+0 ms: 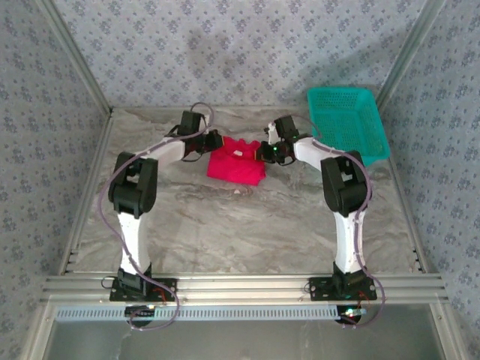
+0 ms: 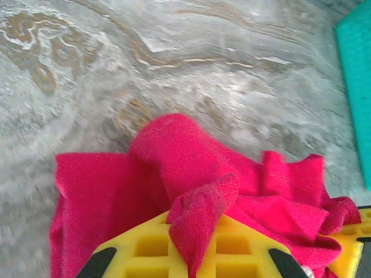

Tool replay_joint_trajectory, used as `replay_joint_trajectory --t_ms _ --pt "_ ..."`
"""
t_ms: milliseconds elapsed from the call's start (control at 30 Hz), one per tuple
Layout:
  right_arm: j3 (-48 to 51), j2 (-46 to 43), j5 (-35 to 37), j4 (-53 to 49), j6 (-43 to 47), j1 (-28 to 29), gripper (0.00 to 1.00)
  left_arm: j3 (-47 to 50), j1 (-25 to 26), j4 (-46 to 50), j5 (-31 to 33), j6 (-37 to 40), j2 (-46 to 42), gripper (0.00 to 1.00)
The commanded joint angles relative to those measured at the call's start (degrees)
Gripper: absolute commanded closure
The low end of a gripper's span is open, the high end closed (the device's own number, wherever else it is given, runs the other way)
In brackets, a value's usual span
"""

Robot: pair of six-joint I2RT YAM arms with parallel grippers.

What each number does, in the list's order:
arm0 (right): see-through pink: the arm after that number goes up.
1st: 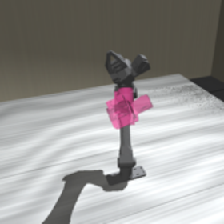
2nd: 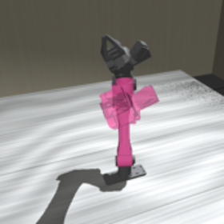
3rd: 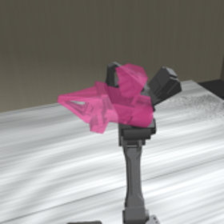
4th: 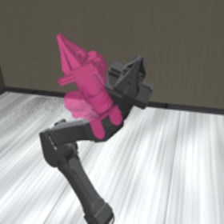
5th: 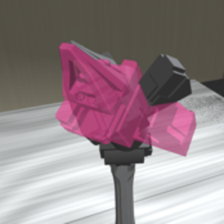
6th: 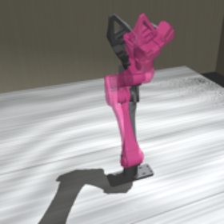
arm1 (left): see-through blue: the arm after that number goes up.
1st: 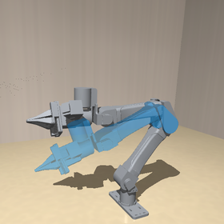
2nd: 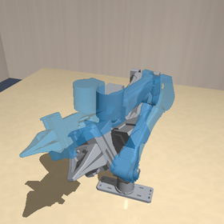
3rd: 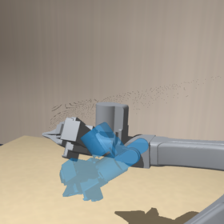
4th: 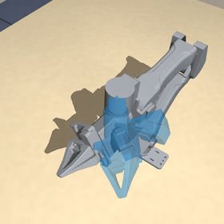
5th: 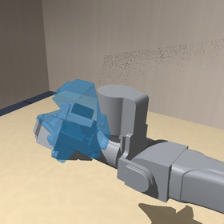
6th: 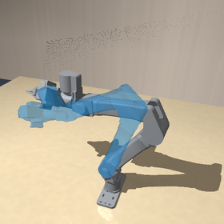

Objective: Fold the inside-out t-shirt

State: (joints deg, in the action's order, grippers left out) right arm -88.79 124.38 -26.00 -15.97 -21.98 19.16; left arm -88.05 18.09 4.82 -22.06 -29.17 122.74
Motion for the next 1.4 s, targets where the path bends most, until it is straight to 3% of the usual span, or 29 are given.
replay_joint_trajectory --t_ms 0,100,167,200,300,400,433,500,567,667,733,833,1000,1167,1367 --pt "-4.7 5.1 -0.9 -7.3 1.5 -0.6 1.0 -0.2 -1.7 4.3 -0.3 -0.5 2.5 1.0" --pt "-5.7 4.4 -0.2 -8.4 0.9 -0.6 1.0 0.3 -2.6 4.6 0.6 -1.2 2.5 1.0" --pt "-7.2 3.0 1.0 -10.6 0.6 -0.6 0.97 -1.6 -2.8 6.9 0.8 -0.4 2.9 0.92" --pt "-8.3 2.1 1.4 -12.3 0.3 -0.5 0.91 -2.6 -2.8 8.2 1.1 -0.1 2.9 0.86" --pt "-10.1 -2.2 3.2 -16.7 -1.5 -0.3 0.58 -4.6 -2.6 11.2 1.8 0.7 0.8 0.7" --pt "-8.5 -7.9 7.2 -19.9 -5.8 -0.3 0.4 -6.8 -2.0 17.9 7.4 1.4 -3.6 0.52" --pt "-7.0 -10.0 8.8 -20.0 -7.8 -0.1 0.39 -7.2 -1.5 20.9 11.3 1.4 -5.6 0.46" --pt "-2.3 -14.3 8.9 -17.1 -11.9 0.7 0.4 -6.4 -0.1 25.8 20.1 0.0 -10.2 0.45" --pt "2.9 -17.9 8.2 -11.6 -16.7 2.2 0.46 -3.0 0.9 26.5 22.3 -3.3 -14.6 0.47" --pt "7.1 -19.3 7.0 -3.8 -23.0 4.7 0.6 5.8 1.9 17.3 13.7 -11.3 -18.4 0.49" --pt "6.5 -16.7 4.8 0.0 -27.0 5.3 0.64 9.6 2.5 8.6 6.1 -17.9 -17.3 0.52" --pt "3.2 -10.0 2.3 2.3 -32.0 5.4 0.66 9.7 3.5 0.8 0.9 -23.9 -12.4 0.53" --pt "0.5 0.7 3.6 1.9 -37.0 4.3 0.69 5.7 2.1 0.2 0.7 -26.4 -2.4 0.54" --pt "-4.9 8.3 6.5 -0.8 -35.6 3.3 0.69 0.2 -2.8 5.8 1.2 -24.3 5.7 0.55" --pt "-23.2 20.7 4.8 -1.9 -31.7 2.6 0.67 -17.4 -5.9 14.6 2.3 -18.0 15.5 0.53"
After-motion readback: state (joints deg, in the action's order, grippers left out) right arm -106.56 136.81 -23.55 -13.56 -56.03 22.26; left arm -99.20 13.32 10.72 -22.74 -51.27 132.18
